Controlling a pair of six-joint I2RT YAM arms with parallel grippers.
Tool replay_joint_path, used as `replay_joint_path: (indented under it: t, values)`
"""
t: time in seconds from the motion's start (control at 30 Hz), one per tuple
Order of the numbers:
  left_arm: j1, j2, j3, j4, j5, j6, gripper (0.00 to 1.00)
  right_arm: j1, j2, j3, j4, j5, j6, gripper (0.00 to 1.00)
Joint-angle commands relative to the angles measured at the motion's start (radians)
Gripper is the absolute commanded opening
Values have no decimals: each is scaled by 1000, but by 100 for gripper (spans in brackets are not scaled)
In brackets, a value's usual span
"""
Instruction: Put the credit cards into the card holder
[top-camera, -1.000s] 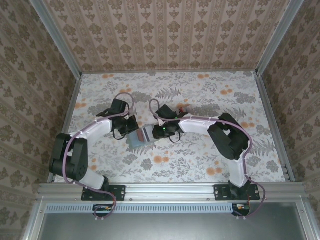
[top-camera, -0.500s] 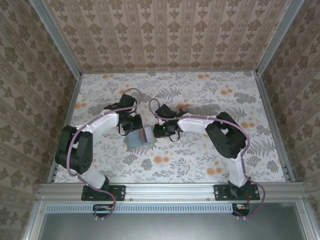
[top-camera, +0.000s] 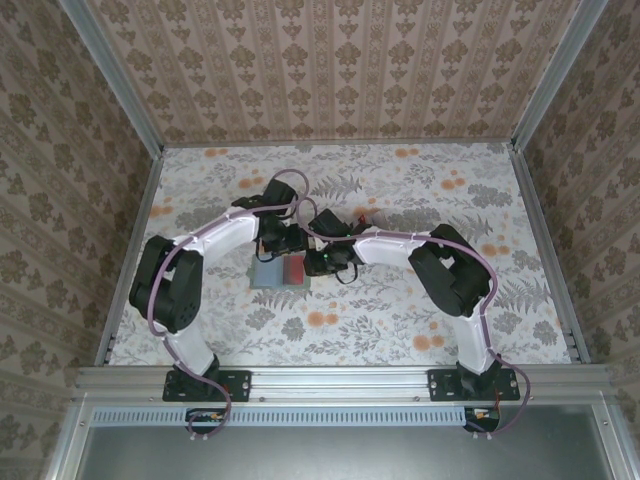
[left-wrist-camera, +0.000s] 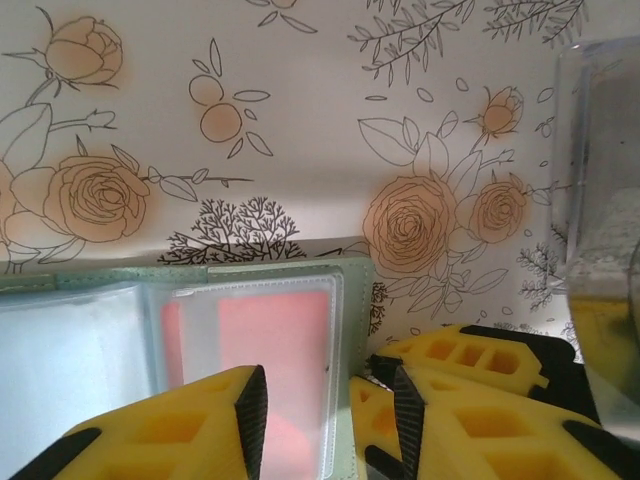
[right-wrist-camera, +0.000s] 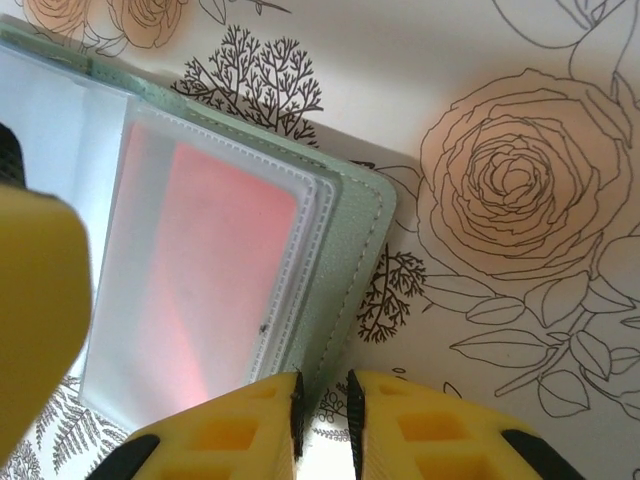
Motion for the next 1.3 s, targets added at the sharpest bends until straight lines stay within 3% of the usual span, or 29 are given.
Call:
replay_joint_path:
  t: [0.0, 0.27, 0.33, 0.6, 0.8, 1.27]
  values:
    - [12, -35, 8, -29, -22, 17, 44, -1, -24, -43, -28, -44, -8, 22]
    - [50, -168, -126, 146, 19, 13, 44, -103, -250, -100, -74, -24, -51, 24]
    - [45, -164, -126, 186, 40, 8, 44, -150, -292, -114, -77, -28, -55, 29]
    - [7, -20, -14, 236, 110, -1, 44, -367, -392, -153, -112, -9, -79, 40]
    - [-28, 120, 117, 245, 163, -1, 45, -499, -381, -161, -121, 7, -97, 44]
    - [-101, 332, 309, 227, 234, -13, 48, -489, -272, -99, -122, -89, -94, 44]
